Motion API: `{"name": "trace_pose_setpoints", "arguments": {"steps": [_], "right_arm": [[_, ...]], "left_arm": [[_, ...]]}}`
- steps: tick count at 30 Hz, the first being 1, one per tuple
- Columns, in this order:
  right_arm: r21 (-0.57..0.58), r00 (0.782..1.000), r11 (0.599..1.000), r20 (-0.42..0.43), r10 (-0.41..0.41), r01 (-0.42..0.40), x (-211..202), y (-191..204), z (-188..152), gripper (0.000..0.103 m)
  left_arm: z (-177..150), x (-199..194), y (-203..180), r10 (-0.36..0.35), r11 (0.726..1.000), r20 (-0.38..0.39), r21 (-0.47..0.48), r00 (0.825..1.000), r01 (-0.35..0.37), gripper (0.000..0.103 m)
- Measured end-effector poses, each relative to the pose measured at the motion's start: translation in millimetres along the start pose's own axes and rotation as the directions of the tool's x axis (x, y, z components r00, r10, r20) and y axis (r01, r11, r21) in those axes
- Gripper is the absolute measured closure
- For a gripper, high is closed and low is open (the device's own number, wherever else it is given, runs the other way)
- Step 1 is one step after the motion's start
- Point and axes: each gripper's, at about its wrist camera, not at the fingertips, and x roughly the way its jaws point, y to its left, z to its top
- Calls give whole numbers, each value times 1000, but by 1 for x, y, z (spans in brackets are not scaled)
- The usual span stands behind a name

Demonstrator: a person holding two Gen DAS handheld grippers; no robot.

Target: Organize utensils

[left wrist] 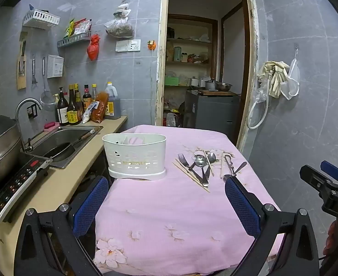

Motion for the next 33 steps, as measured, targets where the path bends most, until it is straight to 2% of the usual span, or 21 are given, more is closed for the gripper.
{"name": "trace_pose_setpoints", "arguments": {"steps": [33], "right_arm": [[-4, 1000, 1000, -6, -2, 2, 0, 0, 3, 1]], "left_arm": [[-5, -1, 7, -6, 1000, 7, -19, 1000, 6, 1]]}}
